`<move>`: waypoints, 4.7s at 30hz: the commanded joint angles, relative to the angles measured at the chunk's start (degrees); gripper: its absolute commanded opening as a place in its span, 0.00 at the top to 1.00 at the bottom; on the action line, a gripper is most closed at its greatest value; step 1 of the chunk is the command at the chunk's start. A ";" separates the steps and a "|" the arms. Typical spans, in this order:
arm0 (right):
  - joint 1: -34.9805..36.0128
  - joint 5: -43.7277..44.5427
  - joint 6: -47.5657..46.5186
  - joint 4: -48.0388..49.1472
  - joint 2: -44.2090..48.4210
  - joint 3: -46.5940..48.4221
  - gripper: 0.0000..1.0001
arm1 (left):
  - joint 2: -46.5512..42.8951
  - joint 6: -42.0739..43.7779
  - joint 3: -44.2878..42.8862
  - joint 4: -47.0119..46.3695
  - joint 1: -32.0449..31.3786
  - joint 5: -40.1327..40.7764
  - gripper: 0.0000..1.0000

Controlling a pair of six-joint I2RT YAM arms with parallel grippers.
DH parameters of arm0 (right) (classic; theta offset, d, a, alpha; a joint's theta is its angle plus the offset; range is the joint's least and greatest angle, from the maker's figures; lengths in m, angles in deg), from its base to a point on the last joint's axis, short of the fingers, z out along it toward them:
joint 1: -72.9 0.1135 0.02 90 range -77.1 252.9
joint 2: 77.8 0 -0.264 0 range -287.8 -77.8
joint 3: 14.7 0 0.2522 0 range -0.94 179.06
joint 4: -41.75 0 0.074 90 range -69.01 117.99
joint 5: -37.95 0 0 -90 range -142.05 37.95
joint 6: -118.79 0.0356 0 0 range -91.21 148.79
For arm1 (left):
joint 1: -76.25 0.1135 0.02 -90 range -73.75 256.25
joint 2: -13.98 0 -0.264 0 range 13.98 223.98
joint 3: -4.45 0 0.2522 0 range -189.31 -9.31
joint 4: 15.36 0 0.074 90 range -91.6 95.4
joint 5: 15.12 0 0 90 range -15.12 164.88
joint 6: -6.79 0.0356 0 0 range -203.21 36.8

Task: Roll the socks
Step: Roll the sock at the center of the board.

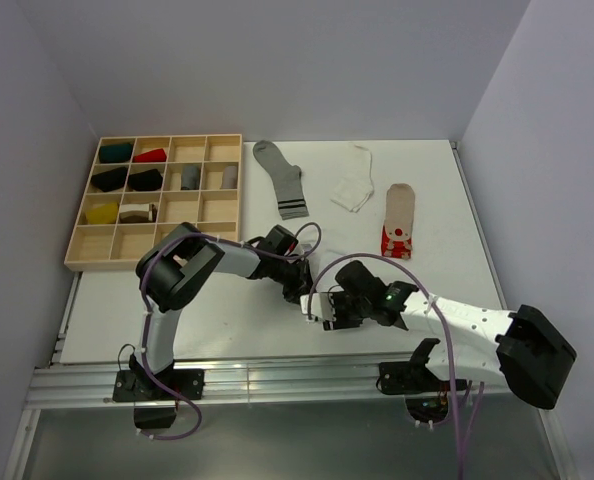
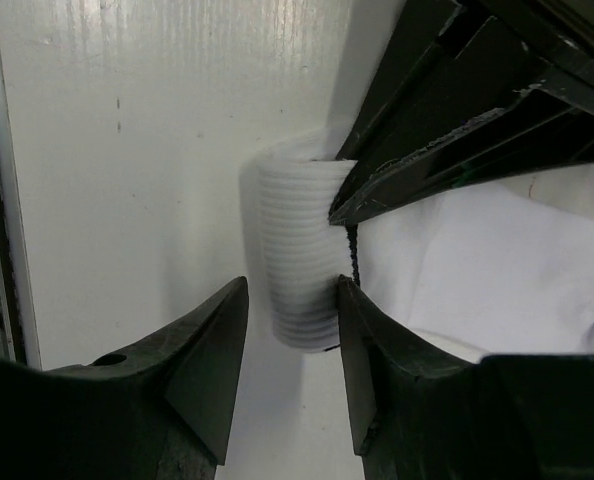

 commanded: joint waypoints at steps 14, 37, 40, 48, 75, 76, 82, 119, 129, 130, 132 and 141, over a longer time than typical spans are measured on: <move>-2.01 -5.02 2.92 -0.82 -6.99 4.87 0.76 | -0.88 6.93 0.93 6.15 1.10 8.32 0.94; -24.16 -30.17 -10.26 -38.26 -42.41 35.89 0.78 | -21.70 12.02 13.06 -11.17 0.58 33.09 0.68; -25.22 -31.14 -10.45 -42.05 -46.80 40.11 0.78 | -25.22 15.62 15.51 -13.10 -0.74 37.49 0.65; -26.19 -30.26 -8.07 -45.92 -53.66 46.35 0.77 | -30.50 29.15 21.23 -22.06 -7.50 46.19 0.60; -27.16 -30.00 -4.82 -48.39 -62.11 51.99 0.77 | -17.32 44.12 13.15 -21.45 -13.14 36.10 0.50; -27.24 -30.00 -4.64 -48.21 -62.11 51.99 0.77 | -17.06 43.85 13.15 -21.54 -13.14 36.18 0.50; -27.33 -29.21 -3.59 -46.28 -61.06 51.11 0.76 | -15.12 41.13 14.02 -22.07 -13.14 35.31 0.70; -37.70 -19.89 8.28 -11.92 -16.77 23.52 0.47 | -4.22 11.95 -3.20 15.37 -7.87 20.72 1.00; -27.70 -15.24 -0.51 -12.18 -4.64 12.45 0.48 | -0.62 7.03 -4.25 16.16 -6.02 12.72 1.00; -24.20 -14.62 -0.16 -11.83 -3.93 11.83 0.48 | -0.36 6.68 -4.43 16.42 -6.02 12.37 1.00; -21.28 -14.01 -0.07 -12.08 -3.14 11.12 0.47 | 0.17 6.32 -4.52 16.08 -6.02 11.75 1.00; -9.58 -10.67 1.07 -11.82 -3.92 9.62 0.45 | 1.14 4.30 -4.52 14.84 -5.67 10.96 1.00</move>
